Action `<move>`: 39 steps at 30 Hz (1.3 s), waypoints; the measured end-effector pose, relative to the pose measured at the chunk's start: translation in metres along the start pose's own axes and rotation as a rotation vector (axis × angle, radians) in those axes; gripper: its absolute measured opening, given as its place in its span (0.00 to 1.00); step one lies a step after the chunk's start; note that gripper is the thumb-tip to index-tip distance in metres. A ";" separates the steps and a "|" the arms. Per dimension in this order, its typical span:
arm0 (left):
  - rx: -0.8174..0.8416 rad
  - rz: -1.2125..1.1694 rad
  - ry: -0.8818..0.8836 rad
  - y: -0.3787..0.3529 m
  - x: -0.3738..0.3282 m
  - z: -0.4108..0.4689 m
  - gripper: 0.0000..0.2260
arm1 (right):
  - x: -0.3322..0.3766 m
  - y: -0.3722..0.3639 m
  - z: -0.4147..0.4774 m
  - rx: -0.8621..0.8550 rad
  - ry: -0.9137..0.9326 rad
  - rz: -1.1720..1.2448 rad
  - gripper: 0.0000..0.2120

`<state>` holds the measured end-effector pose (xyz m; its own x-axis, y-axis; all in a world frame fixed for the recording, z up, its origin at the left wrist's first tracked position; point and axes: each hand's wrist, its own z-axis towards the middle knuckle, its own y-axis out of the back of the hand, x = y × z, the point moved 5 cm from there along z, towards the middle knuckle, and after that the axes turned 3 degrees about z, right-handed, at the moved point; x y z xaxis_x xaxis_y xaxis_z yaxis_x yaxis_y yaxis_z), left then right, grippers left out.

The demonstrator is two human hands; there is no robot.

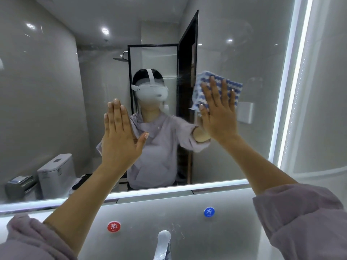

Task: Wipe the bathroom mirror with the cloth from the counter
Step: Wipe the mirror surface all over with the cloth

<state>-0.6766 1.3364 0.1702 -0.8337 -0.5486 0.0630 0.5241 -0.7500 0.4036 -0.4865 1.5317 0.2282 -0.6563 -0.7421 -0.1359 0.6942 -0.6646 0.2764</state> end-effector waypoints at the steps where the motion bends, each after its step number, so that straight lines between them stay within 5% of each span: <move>1: 0.003 0.000 0.002 0.000 0.000 0.000 0.41 | -0.013 0.000 -0.002 0.000 -0.040 0.001 0.28; 6: 0.017 -0.001 0.016 0.001 0.000 0.000 0.42 | -0.052 -0.007 -0.011 -0.037 -0.315 0.062 0.26; 14: -0.012 -0.023 0.013 0.003 -0.001 0.001 0.41 | -0.032 -0.005 -0.011 -0.060 -0.352 0.080 0.27; 27: -0.035 -0.060 0.019 0.001 0.001 0.001 0.39 | 0.104 -0.017 -0.042 0.062 -0.042 0.127 0.30; 39: -0.038 -0.080 0.034 0.000 0.003 0.000 0.41 | 0.146 -0.040 -0.109 0.162 0.158 0.146 0.28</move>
<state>-0.6793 1.3354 0.1706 -0.8673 -0.4978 0.0008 0.4625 -0.8052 0.3711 -0.5778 1.4407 0.0937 -0.4898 -0.8419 -0.2265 0.7133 -0.5363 0.4512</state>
